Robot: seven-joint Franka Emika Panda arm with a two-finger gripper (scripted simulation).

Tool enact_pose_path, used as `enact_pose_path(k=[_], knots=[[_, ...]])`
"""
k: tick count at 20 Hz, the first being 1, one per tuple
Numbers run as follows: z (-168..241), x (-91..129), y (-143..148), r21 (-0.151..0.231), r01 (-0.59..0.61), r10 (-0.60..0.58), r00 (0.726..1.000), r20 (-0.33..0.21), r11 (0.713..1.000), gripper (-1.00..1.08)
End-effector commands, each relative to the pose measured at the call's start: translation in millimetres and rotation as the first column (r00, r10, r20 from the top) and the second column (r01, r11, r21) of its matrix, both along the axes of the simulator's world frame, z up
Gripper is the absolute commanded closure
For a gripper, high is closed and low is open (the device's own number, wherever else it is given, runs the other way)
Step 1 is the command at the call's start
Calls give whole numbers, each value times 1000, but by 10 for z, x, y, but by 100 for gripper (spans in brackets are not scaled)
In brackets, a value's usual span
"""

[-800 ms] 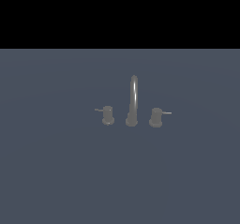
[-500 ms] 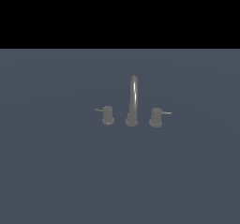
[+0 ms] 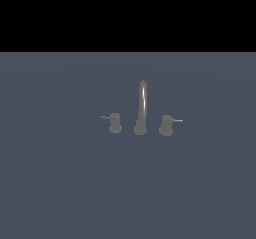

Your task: Turn on the faucet by rotating a designated handle.

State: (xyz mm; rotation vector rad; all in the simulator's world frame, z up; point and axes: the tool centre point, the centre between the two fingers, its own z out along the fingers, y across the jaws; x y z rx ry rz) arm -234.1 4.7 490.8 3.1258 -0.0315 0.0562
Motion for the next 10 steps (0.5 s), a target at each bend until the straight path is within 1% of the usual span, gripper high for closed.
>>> enact_pose_path(k=[1,6,10], knots=[[-14,36,-8,1,13,-13,1000,-1,1000,108],[-74,193,-45,4,68,-68,998,-1,998,108],[-162,391,-96,8,138,-138,990,-2,990,108]])
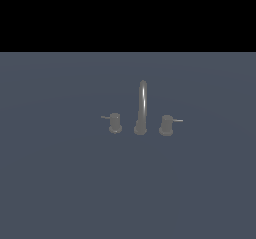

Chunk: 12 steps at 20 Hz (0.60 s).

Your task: Turn on the faucet by rotating a designated handle.

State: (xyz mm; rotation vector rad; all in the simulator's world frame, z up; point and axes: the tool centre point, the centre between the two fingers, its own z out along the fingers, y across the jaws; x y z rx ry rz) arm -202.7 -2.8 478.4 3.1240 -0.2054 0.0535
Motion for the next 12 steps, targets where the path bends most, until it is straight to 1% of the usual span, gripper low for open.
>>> enact_pose_path(k=[1,6,9,12], knots=[[-66,136,-37,3,49,-49,999,-1,999,108],[-263,487,-146,10,179,-179,984,-3,984,108],[-423,721,-230,14,267,-267,964,-6,963,108],[-601,945,-321,18,354,-354,935,-8,935,108]])
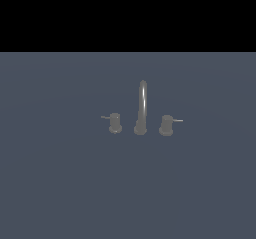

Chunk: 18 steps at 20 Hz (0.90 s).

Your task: Turn on the faucet by rotating a designated handle.

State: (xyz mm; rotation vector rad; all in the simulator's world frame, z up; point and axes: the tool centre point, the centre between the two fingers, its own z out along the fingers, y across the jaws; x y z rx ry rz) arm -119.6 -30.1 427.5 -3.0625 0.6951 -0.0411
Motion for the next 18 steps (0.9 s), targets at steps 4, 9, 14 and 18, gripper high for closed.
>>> enact_pose_path(k=[4,9,14,18], knots=[[-357,396,-177,7,168,-168,986,-3,986,108],[-731,715,-353,12,316,-316,949,-7,949,108],[-1149,991,-541,14,457,-457,889,-12,889,108],[-1513,1177,-696,15,562,-562,827,-16,827,108]])
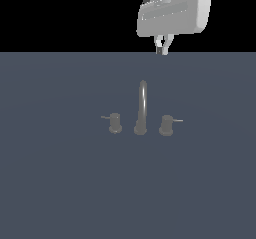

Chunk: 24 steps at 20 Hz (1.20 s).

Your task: Turn on the faucet by rotating a designated handle.

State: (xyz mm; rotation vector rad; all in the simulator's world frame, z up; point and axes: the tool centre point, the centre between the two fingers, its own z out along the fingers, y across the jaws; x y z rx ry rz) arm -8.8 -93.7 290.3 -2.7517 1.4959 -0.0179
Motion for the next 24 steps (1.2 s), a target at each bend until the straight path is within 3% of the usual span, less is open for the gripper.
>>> enact_pose_path(k=[1,7,16,24], knots=[[-236,111,-99,1,78,-78,997,-1,997,108],[-834,313,-335,2,259,-259,966,-6,966,108],[-1712,450,-648,0,489,-489,872,-12,872,108],[-2168,457,-793,-2,592,-592,806,-14,806,108]])
